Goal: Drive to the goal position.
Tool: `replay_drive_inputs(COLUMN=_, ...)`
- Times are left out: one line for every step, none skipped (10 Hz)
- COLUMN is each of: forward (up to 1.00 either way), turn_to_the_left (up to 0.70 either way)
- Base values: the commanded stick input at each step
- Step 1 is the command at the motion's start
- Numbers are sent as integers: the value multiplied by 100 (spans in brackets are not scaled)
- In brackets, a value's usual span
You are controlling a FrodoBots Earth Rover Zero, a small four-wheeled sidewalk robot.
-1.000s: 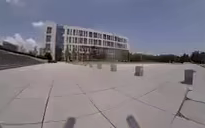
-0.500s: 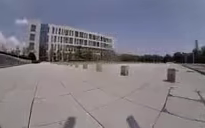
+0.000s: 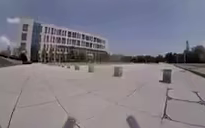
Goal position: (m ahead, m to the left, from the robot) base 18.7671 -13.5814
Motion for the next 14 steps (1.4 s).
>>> replay_drive_inputs(forward=0, turn_to_the_left=0)
replay_drive_inputs(forward=0, turn_to_the_left=0)
replay_drive_inputs(forward=0, turn_to_the_left=0)
replay_drive_inputs(forward=24, turn_to_the_left=0)
replay_drive_inputs(forward=100, turn_to_the_left=0)
replay_drive_inputs(forward=100, turn_to_the_left=0)
replay_drive_inputs(forward=100, turn_to_the_left=0)
replay_drive_inputs(forward=100, turn_to_the_left=0)
replay_drive_inputs(forward=100, turn_to_the_left=0)
replay_drive_inputs(forward=100, turn_to_the_left=-6)
replay_drive_inputs(forward=100, turn_to_the_left=-27)
replay_drive_inputs(forward=100, turn_to_the_left=-27)
replay_drive_inputs(forward=100, turn_to_the_left=-27)
replay_drive_inputs(forward=100, turn_to_the_left=-27)
